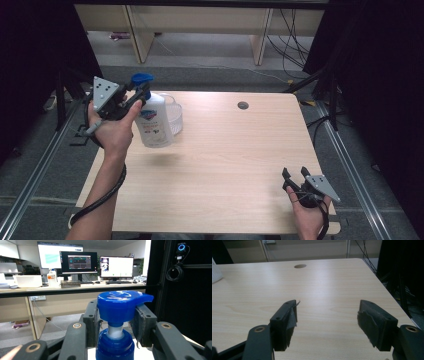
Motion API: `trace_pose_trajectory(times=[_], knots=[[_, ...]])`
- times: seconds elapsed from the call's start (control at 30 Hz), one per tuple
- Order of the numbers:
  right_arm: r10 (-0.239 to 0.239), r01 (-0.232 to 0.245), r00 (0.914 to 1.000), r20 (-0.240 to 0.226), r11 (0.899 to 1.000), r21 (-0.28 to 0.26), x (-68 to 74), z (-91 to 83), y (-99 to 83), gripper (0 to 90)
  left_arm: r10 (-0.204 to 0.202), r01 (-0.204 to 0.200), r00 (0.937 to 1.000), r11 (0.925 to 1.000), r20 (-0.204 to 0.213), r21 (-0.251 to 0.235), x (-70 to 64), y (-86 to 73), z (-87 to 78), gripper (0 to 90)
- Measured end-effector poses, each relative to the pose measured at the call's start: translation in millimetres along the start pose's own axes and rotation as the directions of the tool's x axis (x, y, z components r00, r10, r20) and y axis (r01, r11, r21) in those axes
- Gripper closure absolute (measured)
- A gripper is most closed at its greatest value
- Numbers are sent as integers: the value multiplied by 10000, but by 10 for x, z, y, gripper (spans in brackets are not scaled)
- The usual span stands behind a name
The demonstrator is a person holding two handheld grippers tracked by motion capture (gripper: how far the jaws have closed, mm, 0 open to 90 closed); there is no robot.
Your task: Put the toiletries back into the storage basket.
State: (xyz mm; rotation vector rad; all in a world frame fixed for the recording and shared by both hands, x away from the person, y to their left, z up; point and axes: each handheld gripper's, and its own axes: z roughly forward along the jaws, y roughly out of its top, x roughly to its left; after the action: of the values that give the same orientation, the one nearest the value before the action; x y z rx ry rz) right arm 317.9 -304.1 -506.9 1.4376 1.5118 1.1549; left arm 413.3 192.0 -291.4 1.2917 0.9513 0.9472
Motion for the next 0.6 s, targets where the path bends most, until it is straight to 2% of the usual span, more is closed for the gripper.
trace_pose_trajectory(times=[0.1, 0.13, 0.23, 0.27, 0.37, 0.4, 0.57, 0.6], knots=[[16, -16, 10000, -15, 10000, -27, 1, 2, 0, 326, 13, -13, 10000, 10000, -21, -37, 11, 10, 7, 602], [150, -150, 9999, -60, 9999, -9, 11, 4, -2, 326, 28, -28, 10000, 10000, -28, -37, 15, 15, 13, 602], [13, -13, 10000, -13, 10000, -31, 0, 2, 0, 325, 28, -28, 10000, 10000, -34, -59, 30, 31, 41, 602], [166, -166, 9998, -50, 9999, -13, 13, 3, -1, 325, 12, -13, 10000, 10000, -46, -75, 34, 35, 49, 602], [163, -163, 9999, -44, 9999, 5, 13, 2, 0, 325, 22, -22, 10000, 10000, -42, -74, 48, 50, 75, 602], [-16, 16, 10000, 17, 10000, -4, 0, 0, 1, 325, -9, 8, 10000, 10000, -32, -84, 52, 56, 87, 602], [92, -92, 10000, -18, 10000, 17, 8, 2, 0, 325, -111, 110, 9999, 9998, -77, -157, 76, 96, 142, 602], [-16, 16, 10000, -8, 10000, -56, -3, 4, 0, 325, -111, 110, 9999, 9998, -77, -157, 76, 96, 142, 602]])
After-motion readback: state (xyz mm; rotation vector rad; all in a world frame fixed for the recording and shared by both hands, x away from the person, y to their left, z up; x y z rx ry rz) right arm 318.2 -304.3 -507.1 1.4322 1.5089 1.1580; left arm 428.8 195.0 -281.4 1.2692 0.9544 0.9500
